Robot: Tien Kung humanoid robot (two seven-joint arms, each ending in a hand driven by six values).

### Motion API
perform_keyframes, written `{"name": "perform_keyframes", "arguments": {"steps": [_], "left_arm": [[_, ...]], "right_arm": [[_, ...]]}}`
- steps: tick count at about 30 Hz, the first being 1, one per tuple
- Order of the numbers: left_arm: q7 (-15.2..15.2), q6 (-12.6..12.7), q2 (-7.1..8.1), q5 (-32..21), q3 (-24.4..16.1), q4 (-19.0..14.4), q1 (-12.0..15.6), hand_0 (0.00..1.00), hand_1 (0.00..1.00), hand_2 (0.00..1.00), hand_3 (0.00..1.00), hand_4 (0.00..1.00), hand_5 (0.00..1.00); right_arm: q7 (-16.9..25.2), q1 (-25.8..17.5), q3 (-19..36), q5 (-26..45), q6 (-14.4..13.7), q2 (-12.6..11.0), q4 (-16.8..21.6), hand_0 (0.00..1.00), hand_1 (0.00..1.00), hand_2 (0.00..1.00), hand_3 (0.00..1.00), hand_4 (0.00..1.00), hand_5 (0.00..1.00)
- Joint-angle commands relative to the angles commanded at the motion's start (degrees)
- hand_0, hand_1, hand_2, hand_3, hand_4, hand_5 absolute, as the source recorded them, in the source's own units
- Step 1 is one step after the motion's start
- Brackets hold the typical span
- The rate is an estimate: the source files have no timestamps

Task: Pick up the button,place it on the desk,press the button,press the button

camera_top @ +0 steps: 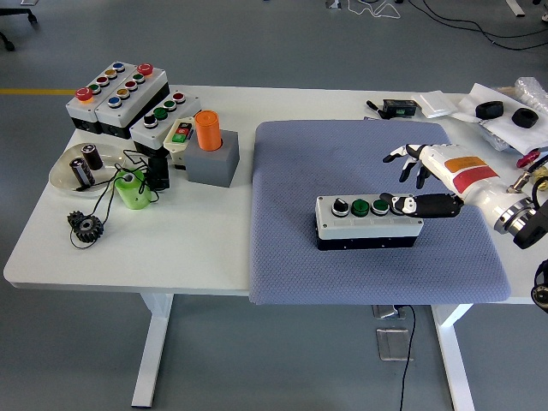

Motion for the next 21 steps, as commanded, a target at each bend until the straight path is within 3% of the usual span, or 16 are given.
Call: {"name": "perform_keyframes", "arguments": {"steps": [8,21], "left_arm": [[-0.01,0.02,0.02,0.13,-0.02,0.00,-0.12,0.651,0.699,0.694,0.495,0.319,0.998],[0.02,0.01,-0.02,0.18,0.01,0.00,-0.16,0.650,0.700,0.694,0.494,0.320,0.998]], "right_arm": [[-1.78,0.12,-0.48,-0.36,4.29,0.12,-0.80,0.024,0.002,0.042,0.661,0.678,0.665],[-2.30,-0.21,-0.61,-0.42,6.26,0.18,-3.25,0.026,0.002,0.039,0.658,0.663,0.696]]}}
